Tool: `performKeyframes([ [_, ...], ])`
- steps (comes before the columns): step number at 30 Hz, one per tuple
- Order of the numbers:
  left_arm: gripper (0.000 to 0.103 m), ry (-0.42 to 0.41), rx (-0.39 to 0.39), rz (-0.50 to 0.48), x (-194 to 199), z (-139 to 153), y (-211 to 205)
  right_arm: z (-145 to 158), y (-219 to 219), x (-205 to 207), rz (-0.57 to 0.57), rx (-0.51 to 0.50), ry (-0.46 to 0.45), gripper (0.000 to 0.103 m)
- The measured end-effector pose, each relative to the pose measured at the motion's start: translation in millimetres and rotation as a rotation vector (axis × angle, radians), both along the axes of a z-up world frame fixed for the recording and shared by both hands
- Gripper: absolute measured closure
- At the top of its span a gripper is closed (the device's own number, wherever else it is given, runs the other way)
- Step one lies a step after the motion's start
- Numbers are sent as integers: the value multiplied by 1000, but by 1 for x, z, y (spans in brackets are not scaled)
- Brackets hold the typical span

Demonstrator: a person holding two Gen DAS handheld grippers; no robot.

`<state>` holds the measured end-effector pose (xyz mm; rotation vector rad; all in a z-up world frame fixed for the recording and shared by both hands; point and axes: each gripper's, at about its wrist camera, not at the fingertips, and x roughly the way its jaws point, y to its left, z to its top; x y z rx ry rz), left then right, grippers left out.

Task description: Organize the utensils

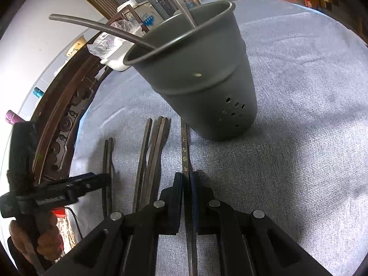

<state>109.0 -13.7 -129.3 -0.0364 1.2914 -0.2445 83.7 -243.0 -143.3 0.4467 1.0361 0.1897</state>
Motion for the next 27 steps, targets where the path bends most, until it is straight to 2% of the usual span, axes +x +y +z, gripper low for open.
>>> performKeyframes([
  [3, 33, -23, 0, -8, -2, 8, 5, 1, 0, 2, 0, 2, 9, 94],
  [10, 33, 30, -16, 93, -6, 7, 32, 3, 3, 13, -4, -11, 41, 94],
  [14, 33, -24, -24, 19, -18, 27, 16, 1, 0, 13, -15, 22, 40, 94],
  [19, 33, -44, 31, -87, -43, 44, -32, -2, -7, 7, -13, 58, 37, 94],
  [22, 33, -58, 94, -130, -47, 41, -53, -4, -12, 4, -10, 86, 35, 94],
  [27, 32, -21, 190, -158, -43, 27, -71, -7, -18, 2, -12, 127, 33, 94],
])
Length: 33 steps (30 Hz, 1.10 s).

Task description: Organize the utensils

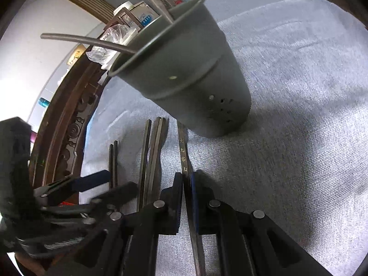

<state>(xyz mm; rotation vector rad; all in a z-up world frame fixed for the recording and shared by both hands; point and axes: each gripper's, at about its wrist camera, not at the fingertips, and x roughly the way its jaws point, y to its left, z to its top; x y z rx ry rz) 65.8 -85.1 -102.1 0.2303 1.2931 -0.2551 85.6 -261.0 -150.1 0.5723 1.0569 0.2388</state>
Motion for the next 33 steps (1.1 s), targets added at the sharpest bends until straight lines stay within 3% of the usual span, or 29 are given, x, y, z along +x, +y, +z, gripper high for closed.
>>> performKeyframes([
  [8, 31, 0, 38, 54, 18, -9, 23, -2, -5, -2, 2, 11, -8, 94],
  [12, 32, 4, -43, 55, 21, 0, 32, -1, -2, -3, 3, -8, -12, 94],
  [16, 32, -20, -61, 36, 27, 7, 22, 1, -2, -4, -1, 8, -8, 90],
  [21, 32, -44, -130, 126, 38, 15, 79, 24, 8, -10, 15, -67, -91, 86],
  [24, 32, -71, -127, 201, 41, 20, 121, 36, 21, -13, 67, -86, -123, 75],
  [27, 32, -68, -116, 253, 41, 7, 146, 37, 40, -15, 114, -87, -143, 75],
  [28, 32, -56, -122, 268, 41, -6, 149, 34, 46, -14, 125, -93, -135, 75],
  [33, 32, -10, -149, 261, 21, -11, 155, 11, 63, -3, 117, -166, -47, 78],
])
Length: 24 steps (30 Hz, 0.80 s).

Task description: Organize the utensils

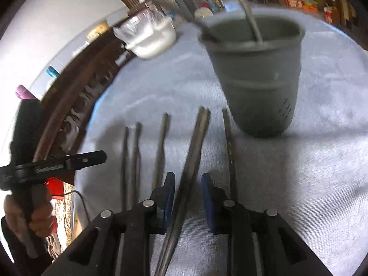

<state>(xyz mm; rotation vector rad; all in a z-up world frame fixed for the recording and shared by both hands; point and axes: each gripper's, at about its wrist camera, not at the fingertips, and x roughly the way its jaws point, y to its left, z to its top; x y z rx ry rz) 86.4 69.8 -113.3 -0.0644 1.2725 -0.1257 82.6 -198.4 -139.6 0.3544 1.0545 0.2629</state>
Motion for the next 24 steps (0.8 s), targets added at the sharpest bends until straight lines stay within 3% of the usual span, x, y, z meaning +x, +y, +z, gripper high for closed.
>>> performKeyframes([
  [6, 32, -2, -6, -23, 3, -10, -18, 1, -13, 1, -52, -34, 15, 79],
  [10, 32, 21, -4, -19, 4, -12, -21, 3, -17, 0, -49, 46, 3, 78],
  [17, 32, 28, 24, -7, 5, -21, -23, 0, 4, 7, -40, -64, -2, 81],
  [24, 32, 47, 16, 26, 10, -33, -16, 14, -18, 1, -31, 13, -27, 82],
])
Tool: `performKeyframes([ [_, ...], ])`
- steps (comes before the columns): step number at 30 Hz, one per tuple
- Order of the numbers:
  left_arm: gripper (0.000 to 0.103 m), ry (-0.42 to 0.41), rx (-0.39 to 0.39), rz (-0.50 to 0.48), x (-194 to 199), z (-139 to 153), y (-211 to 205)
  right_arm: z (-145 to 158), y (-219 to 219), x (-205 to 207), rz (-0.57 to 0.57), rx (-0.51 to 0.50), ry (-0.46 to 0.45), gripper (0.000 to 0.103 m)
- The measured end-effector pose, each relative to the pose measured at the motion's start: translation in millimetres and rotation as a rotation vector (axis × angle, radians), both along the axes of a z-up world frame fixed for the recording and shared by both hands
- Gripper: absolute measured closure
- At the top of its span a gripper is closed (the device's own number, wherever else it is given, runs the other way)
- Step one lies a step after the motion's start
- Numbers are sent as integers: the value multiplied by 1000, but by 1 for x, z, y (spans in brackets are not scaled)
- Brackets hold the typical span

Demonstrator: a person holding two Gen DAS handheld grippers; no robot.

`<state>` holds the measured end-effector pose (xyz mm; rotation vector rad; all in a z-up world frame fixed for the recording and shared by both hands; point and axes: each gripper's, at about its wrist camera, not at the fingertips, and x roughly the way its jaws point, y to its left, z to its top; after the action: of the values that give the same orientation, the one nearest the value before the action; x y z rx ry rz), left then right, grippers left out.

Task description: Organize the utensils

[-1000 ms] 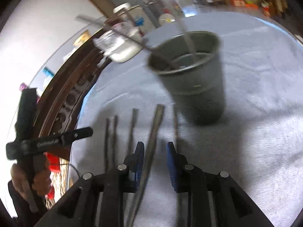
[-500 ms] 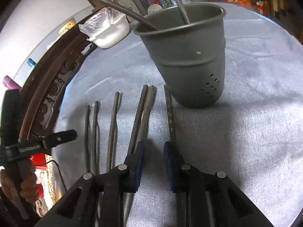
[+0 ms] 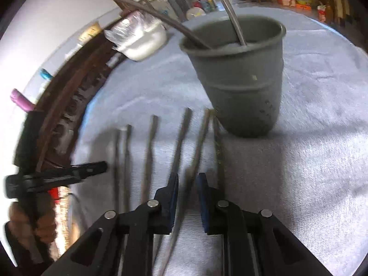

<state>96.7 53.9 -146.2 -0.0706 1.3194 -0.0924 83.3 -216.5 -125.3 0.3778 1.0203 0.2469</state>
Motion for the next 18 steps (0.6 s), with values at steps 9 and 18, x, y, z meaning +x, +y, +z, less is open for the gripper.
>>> performKeyframes([
  [9, 37, 37, -48, 32, 15, 3, 8, -7, -14, 22, -31, -129, 59, 83],
  [18, 48, 110, -53, 52, 30, 8, -1, -13, -6, 33, -25, -186, 87, 94],
])
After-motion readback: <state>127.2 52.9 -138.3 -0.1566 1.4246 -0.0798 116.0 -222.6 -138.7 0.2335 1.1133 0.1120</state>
